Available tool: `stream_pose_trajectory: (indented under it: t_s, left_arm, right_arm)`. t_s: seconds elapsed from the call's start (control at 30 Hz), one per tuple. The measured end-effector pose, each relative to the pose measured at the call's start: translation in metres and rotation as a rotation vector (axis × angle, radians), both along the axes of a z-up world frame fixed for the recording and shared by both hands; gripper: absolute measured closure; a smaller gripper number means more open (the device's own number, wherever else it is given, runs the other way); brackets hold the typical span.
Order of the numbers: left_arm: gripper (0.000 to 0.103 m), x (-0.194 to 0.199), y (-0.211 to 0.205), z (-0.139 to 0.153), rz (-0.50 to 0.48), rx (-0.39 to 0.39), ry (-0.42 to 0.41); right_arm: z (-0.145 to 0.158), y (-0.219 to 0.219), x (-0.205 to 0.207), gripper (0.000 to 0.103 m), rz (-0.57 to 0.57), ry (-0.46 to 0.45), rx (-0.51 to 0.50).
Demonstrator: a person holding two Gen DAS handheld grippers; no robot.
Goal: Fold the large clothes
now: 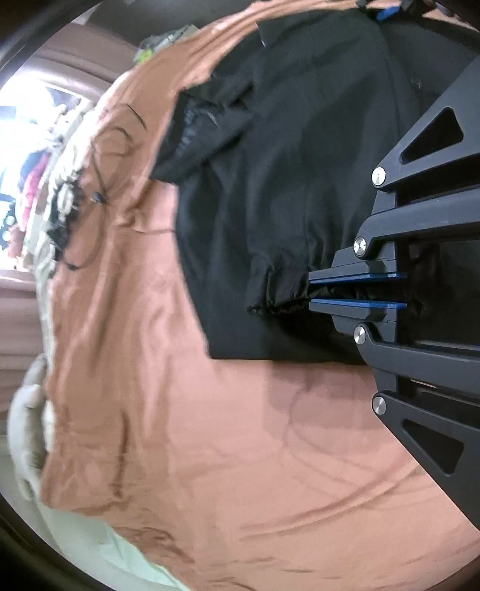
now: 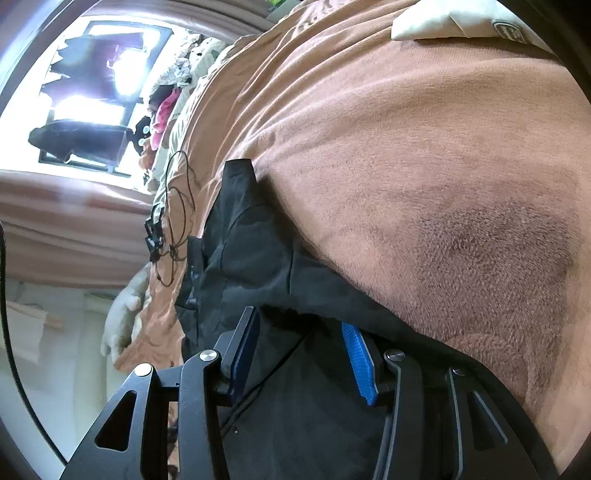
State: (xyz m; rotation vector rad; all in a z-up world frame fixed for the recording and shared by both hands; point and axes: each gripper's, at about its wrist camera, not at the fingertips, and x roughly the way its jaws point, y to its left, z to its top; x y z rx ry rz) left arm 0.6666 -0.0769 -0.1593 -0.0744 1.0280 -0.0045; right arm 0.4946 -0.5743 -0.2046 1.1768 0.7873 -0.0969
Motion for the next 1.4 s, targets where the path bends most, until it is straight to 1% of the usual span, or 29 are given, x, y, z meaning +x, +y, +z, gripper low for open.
stream_pose_trajectory:
  t_s: [0.07, 0.1, 0.17, 0.23, 0.27, 0.3, 0.33, 0.37, 0.4, 0.47, 0.57, 0.63, 0.67, 0.73, 0.83, 0.93, 1.03, 1.2, 1.27, 1.33, 1.4]
  left_arm:
    - [0.092, -0.001, 0.001, -0.010, 0.008, 0.002, 0.017]
    - [0.089, -0.002, 0.001, -0.012, 0.010, 0.007, 0.019]
    - [0.084, -0.005, 0.003, -0.011, 0.016, 0.011, 0.031]
    - [0.078, -0.008, 0.006, -0.007, 0.019, -0.012, 0.044]
    - [0.070, -0.012, 0.009, -0.002, 0.021, -0.025, 0.045]
    - [0.059, -0.017, 0.011, 0.003, 0.022, -0.036, 0.039]
    - [0.053, -0.022, 0.012, 0.007, 0.023, -0.043, 0.028]
    - [0.043, -0.029, 0.014, 0.015, 0.021, -0.051, 0.010]
    - [0.037, -0.036, 0.016, 0.021, 0.018, -0.057, -0.008]
    - [0.034, -0.053, 0.020, 0.037, 0.011, -0.072, -0.048]
    - [0.033, -0.077, 0.027, 0.053, 0.008, -0.094, -0.075]
    - [0.033, -0.097, 0.031, 0.062, 0.003, -0.107, -0.095]
    - [0.033, -0.109, 0.033, 0.068, -0.001, -0.113, -0.111]
    - [0.033, -0.129, 0.037, 0.075, -0.008, -0.132, -0.134]
    - [0.033, -0.159, 0.041, 0.080, -0.017, -0.172, -0.144]
    - [0.033, -0.189, 0.046, 0.082, -0.032, -0.191, -0.138]
    - [0.032, -0.219, 0.055, 0.085, -0.028, -0.207, -0.151]
    - [0.032, -0.265, 0.073, 0.089, 0.006, -0.268, -0.184]
    - [0.032, -0.280, 0.079, 0.092, 0.018, -0.279, -0.204]
    - [0.030, -0.299, 0.087, 0.095, 0.034, -0.308, -0.228]
    - [0.026, -0.313, 0.093, 0.098, 0.043, -0.336, -0.242]
  right_arm:
    - [0.001, 0.000, 0.001, 0.055, 0.003, 0.003, -0.004]
    - [0.001, -0.001, 0.000, 0.055, 0.003, 0.004, -0.003]
    - [0.002, -0.001, 0.000, 0.055, 0.006, 0.010, -0.004]
    - [0.005, 0.000, -0.001, 0.054, 0.007, 0.012, -0.009]
    - [0.007, 0.001, -0.002, 0.054, 0.011, 0.010, -0.013]
    - [0.010, 0.002, -0.002, 0.051, 0.011, 0.003, -0.014]
    - [0.011, 0.004, -0.003, 0.049, 0.009, -0.004, -0.015]
    - [0.014, 0.006, -0.005, 0.048, 0.011, -0.013, -0.021]
    - [0.016, 0.008, -0.006, 0.048, 0.016, -0.019, -0.026]
    - [0.021, 0.013, -0.009, 0.048, 0.038, -0.033, -0.042]
    - [0.030, 0.022, -0.018, 0.045, 0.066, -0.053, -0.075]
    - [0.037, 0.027, -0.029, 0.036, 0.077, -0.068, -0.092]
    - [0.040, 0.029, -0.036, 0.032, 0.082, -0.073, -0.099]
    - [0.047, 0.032, -0.046, 0.020, 0.086, -0.089, -0.105]
    - [0.056, 0.038, -0.069, 0.012, 0.104, -0.138, -0.119]
    - [0.059, 0.049, -0.105, 0.011, 0.109, -0.157, -0.148]
    - [0.059, 0.061, -0.142, 0.011, 0.126, -0.182, -0.159]
    - [0.071, 0.069, -0.185, 0.011, 0.150, -0.215, -0.202]
    - [0.078, 0.071, -0.203, 0.011, 0.154, -0.226, -0.215]
    - [0.082, 0.072, -0.218, 0.011, 0.164, -0.229, -0.231]
    - [0.085, 0.077, -0.230, 0.011, 0.174, -0.234, -0.240]
